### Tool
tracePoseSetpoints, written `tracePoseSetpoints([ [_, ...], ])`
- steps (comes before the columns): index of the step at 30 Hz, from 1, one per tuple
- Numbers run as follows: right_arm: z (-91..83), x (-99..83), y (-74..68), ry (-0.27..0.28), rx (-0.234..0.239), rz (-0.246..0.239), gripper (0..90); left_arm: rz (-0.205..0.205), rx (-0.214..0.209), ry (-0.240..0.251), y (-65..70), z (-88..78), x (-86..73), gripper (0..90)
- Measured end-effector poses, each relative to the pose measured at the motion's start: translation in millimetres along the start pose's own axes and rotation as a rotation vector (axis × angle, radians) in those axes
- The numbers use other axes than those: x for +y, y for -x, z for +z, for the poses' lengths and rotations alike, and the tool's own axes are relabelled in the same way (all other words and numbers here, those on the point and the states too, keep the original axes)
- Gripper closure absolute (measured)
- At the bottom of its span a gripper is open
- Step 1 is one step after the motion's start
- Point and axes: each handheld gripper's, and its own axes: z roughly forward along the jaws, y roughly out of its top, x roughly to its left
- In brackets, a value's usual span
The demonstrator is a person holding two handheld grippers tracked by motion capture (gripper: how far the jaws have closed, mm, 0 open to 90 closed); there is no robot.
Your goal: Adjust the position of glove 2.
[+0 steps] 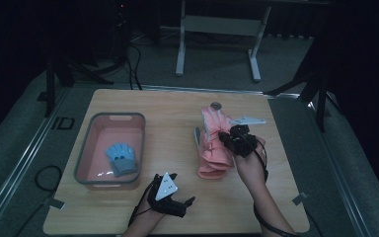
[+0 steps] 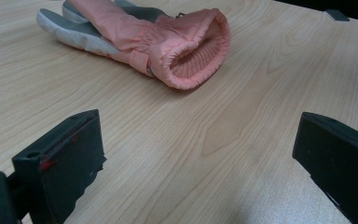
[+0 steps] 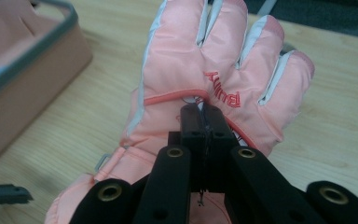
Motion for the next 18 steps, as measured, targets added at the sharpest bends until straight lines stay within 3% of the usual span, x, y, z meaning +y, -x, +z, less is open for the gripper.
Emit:
tracePoseSetpoints([
  [12,35.0,-18.2,-0.9,-0.084,-0.033,0.022,89.1,-0.001,0.006,-0.002,0.4,0.1,0.1,2.2],
  [18,55.1,-28.8,-4.6,-0.124,-0.047,0.007,89.0,-0.002,0.009,-0.004,0.0,-0.2,-0.1,2.1],
])
